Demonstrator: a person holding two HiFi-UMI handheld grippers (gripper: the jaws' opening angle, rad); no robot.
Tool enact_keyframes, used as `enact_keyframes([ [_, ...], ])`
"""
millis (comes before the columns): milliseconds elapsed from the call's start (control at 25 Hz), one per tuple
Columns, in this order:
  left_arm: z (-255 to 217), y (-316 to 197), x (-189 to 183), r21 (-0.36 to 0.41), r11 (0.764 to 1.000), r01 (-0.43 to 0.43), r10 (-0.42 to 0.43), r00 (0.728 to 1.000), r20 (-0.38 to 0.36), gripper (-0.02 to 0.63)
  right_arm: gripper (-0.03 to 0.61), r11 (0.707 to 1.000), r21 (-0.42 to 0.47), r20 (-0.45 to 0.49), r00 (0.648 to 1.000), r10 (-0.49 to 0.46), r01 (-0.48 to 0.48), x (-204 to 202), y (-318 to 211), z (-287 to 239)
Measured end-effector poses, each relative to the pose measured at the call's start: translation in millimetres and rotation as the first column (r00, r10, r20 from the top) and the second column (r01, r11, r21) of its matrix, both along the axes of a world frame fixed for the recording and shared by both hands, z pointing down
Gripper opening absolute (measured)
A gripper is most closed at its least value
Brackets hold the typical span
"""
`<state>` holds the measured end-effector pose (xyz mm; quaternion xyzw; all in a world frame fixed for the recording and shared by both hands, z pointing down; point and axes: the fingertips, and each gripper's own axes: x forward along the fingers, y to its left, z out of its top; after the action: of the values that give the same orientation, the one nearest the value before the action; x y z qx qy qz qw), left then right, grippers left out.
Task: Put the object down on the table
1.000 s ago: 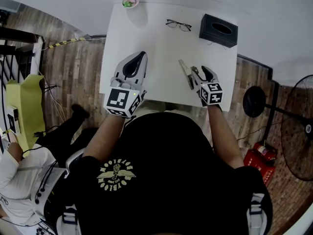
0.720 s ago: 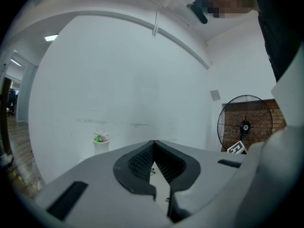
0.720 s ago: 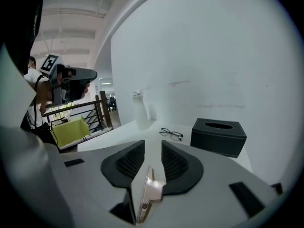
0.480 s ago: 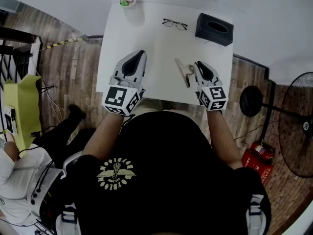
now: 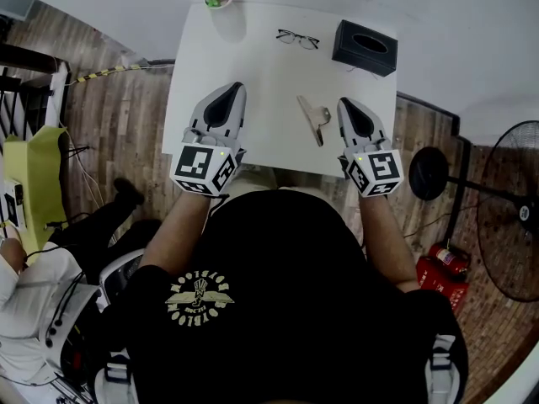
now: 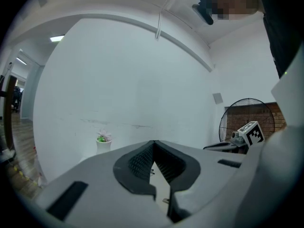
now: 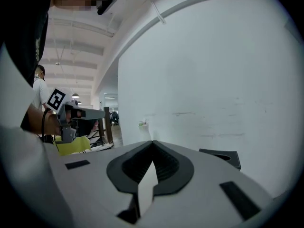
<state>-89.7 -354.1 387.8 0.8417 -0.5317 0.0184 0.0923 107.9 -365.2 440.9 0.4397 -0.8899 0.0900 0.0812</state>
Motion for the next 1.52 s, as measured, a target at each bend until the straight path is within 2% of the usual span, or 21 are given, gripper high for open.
enact_keyframes([
  [440, -10.9, 28.1, 15.0, 0.029, 1.000, 0.001, -0.001, 1.000, 0.004, 0.006, 0.002, 0.998, 0.062, 0.019, 1.000, -0.013, 0.011, 12.6, 28.0, -50.3],
  [840, -21.8, 24.8, 14.3, 0.048, 0.999, 0.014, -0.014, 1.000, 0.003, 0.006, 0.000, 0.992, 0.122, 0.039, 0.999, -0.016, 0.011, 20.0, 32.8, -94.3],
  [1120, -28.6, 39.0, 22.4, 0.064, 0.998, 0.016, -0.017, 1.000, 0.008, 0.006, 0.000, 0.989, 0.147, 0.030, 0.999, -0.012, 0.007, 28.4, 47.1, -102.6],
  [1520, -26.2, 65.1, 32.6, 0.061, 0.998, 0.029, -0.030, 1.000, 0.007, 0.006, 0.000, 0.991, 0.136, 0.038, 0.999, -0.015, 0.010, 41.4, 67.8, -97.2],
])
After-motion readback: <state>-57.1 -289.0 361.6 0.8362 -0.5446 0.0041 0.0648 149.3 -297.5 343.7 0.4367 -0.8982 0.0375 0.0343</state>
